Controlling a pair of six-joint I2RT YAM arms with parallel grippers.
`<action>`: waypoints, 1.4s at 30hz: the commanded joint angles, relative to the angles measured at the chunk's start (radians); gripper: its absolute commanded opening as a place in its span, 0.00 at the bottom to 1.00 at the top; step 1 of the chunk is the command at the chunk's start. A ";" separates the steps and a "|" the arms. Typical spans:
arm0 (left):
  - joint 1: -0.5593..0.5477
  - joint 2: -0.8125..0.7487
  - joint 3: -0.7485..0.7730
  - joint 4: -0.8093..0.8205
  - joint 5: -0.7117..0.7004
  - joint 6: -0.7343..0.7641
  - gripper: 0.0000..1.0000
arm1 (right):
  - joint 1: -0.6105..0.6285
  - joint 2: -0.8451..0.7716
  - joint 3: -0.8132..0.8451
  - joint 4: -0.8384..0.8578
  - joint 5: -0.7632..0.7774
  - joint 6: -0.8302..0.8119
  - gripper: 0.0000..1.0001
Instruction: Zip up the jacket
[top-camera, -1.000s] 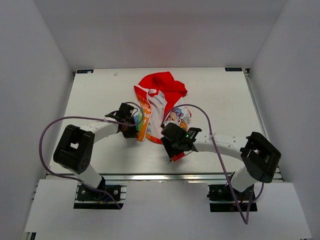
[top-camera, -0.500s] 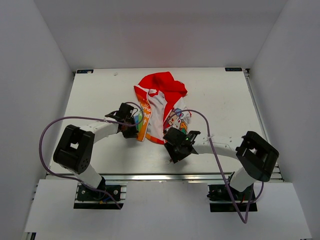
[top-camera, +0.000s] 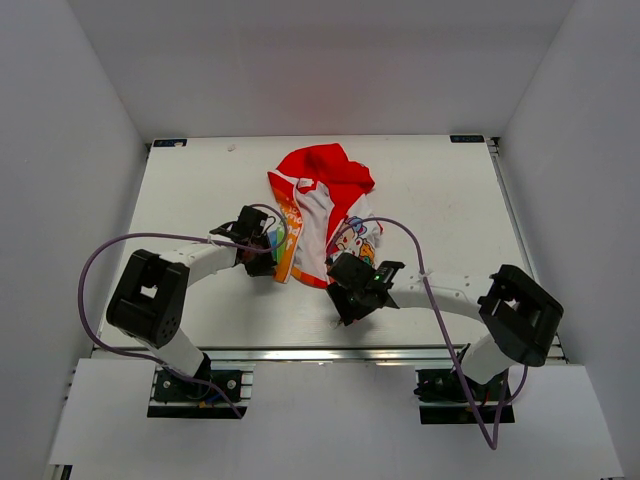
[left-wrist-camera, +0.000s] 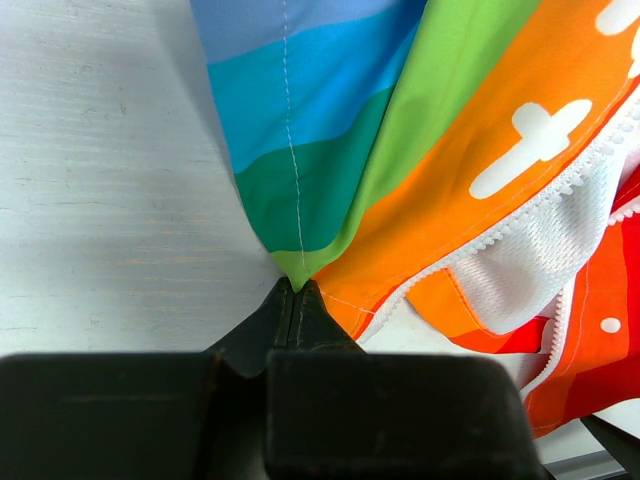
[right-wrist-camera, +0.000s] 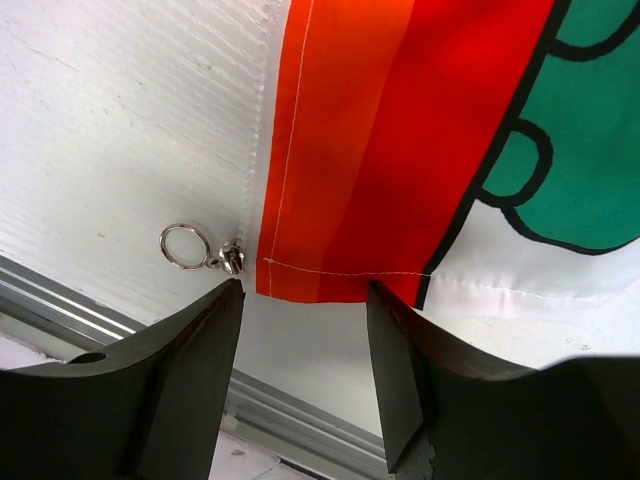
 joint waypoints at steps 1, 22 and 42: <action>-0.002 -0.050 0.001 -0.024 -0.019 0.014 0.00 | 0.000 0.008 0.006 0.012 0.032 0.006 0.58; -0.002 -0.138 0.010 -0.094 -0.019 0.036 0.33 | 0.000 0.047 -0.023 0.047 0.038 0.049 0.00; -0.158 -0.125 0.137 -0.149 -0.077 0.304 0.98 | -0.146 -0.179 -0.003 0.009 -0.097 -0.016 0.00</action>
